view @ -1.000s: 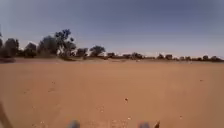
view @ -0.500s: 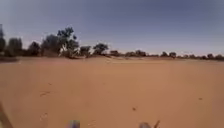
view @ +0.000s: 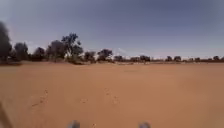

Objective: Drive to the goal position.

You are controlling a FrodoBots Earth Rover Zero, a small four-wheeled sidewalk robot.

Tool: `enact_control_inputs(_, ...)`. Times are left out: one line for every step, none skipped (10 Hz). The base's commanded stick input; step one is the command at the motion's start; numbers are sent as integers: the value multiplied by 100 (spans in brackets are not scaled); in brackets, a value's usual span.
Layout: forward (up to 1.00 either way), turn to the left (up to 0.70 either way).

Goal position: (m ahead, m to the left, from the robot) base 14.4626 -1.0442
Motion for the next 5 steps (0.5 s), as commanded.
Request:
enact_control_inputs(70,0)
enact_control_inputs(70,0)
enact_control_inputs(70,0)
enact_control_inputs(70,0)
enact_control_inputs(70,0)
